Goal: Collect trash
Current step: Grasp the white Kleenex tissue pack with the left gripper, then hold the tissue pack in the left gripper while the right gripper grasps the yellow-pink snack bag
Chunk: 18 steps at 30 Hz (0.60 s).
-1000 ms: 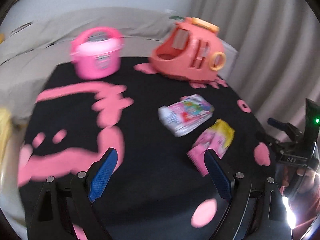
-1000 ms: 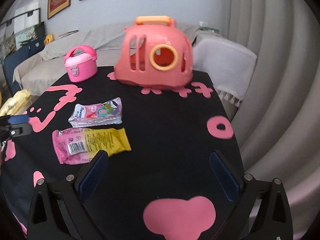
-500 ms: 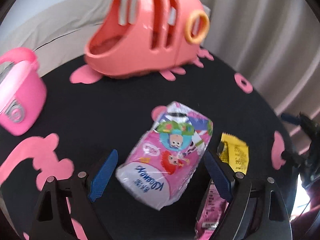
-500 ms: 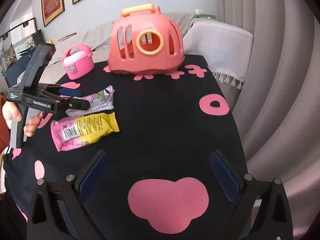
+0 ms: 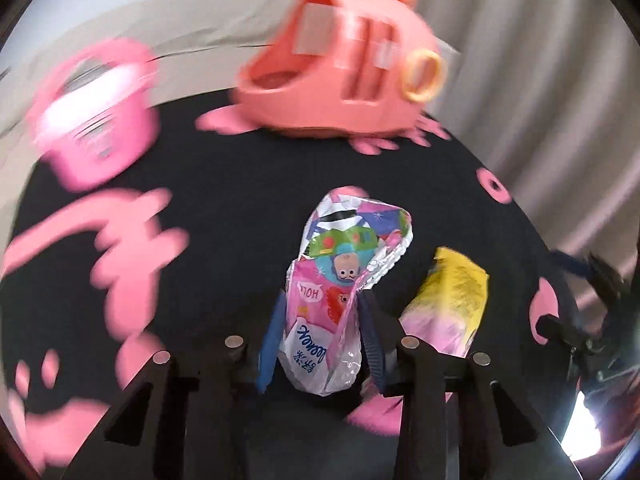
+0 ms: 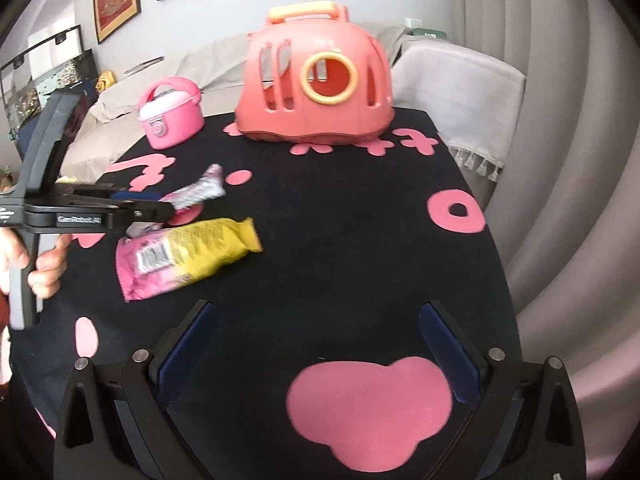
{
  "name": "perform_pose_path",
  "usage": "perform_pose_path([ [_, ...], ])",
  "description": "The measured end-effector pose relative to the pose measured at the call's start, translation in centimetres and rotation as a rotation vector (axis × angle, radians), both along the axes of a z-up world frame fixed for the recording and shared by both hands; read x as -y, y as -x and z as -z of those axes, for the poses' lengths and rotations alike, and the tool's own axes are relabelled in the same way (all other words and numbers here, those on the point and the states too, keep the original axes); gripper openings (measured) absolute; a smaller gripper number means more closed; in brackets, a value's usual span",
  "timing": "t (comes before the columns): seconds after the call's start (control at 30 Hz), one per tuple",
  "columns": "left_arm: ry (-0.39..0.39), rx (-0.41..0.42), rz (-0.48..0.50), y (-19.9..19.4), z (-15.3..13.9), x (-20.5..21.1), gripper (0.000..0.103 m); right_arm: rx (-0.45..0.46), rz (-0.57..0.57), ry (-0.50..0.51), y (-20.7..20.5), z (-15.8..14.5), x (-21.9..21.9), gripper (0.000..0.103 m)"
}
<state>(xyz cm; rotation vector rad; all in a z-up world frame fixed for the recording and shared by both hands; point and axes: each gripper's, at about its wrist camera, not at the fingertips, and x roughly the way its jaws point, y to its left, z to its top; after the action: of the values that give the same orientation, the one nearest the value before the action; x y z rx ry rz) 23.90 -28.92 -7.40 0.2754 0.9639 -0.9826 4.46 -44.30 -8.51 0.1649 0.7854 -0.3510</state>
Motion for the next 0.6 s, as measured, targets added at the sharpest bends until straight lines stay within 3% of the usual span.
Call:
perform_pose_path([
  [0.23, -0.077, 0.076, -0.348, 0.3, -0.1, -10.3, 0.038, 0.013, -0.044, -0.091, -1.7, 0.2, -2.3, 0.101],
  [0.33, -0.065, 0.104, -0.485, 0.8, -0.5, -14.9, 0.041, 0.02, -0.025, -0.165, -3.1, 0.6, -2.8, 0.101],
  [0.47, -0.027, 0.079, -0.56, 1.8, -0.6, -18.5, 0.057, 0.005, 0.014, -0.271, -5.5, 1.1, -3.1, 0.101],
  [0.53, 0.002, 0.08, -0.58, 2.5, -0.7, -19.5, 0.06, -0.014, 0.023, -0.284, -6.5, 1.4, -3.4, 0.101],
  [0.6, 0.028, 0.08, -0.587, 2.8, -0.8, -20.2, 0.07, -0.018, 0.017, -0.281, -8.2, 1.5, -3.9, 0.101],
])
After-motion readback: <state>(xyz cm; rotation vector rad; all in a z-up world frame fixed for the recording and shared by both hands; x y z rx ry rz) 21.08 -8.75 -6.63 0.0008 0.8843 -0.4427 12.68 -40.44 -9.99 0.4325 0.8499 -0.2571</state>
